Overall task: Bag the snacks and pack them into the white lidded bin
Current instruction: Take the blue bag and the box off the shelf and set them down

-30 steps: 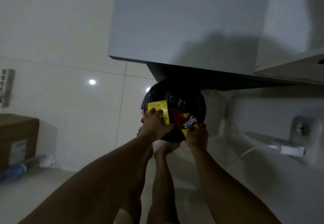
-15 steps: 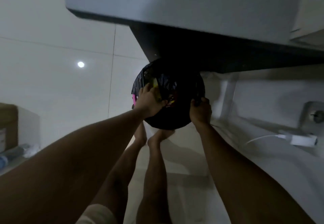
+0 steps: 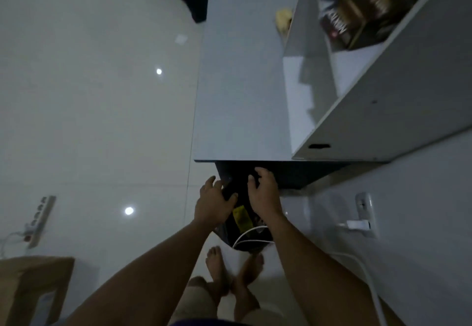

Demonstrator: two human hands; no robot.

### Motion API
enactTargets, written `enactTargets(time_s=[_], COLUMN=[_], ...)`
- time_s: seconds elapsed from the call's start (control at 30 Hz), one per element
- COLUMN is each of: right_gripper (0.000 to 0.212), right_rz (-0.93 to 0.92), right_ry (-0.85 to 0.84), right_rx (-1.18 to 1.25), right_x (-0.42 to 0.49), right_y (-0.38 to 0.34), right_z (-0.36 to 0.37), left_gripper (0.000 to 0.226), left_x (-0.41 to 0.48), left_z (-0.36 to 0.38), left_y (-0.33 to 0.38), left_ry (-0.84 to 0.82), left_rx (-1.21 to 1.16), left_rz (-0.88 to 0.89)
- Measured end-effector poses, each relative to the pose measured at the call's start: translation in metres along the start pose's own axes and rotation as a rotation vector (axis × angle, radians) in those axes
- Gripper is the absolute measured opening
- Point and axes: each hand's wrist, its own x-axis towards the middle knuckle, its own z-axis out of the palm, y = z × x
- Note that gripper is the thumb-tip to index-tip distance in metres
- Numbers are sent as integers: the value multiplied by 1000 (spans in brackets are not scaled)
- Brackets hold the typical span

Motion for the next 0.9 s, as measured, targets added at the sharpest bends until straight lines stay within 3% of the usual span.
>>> enactTargets(time_s=[0.17, 0.4, 0.6, 0.9], right_gripper=[41, 43, 41, 41], right_rz=[-175, -389, -531, -317], right_ry=[24, 189, 440, 863], right_rx=[46, 44, 44, 107], right_x=[-6, 18, 47, 90], right_y=[-87, -200, -285, -375], right_z=[-38, -89, -120, -167], left_gripper=[64, 63, 55, 58], left_x=[-12, 30, 104, 198], left_z=[-75, -199, -281, -354], left_y=[26, 87, 159, 240], left_ry=[168, 378, 459, 284], left_rx=[-2, -52, -120, -90], left_rz=[121, 267, 488, 882])
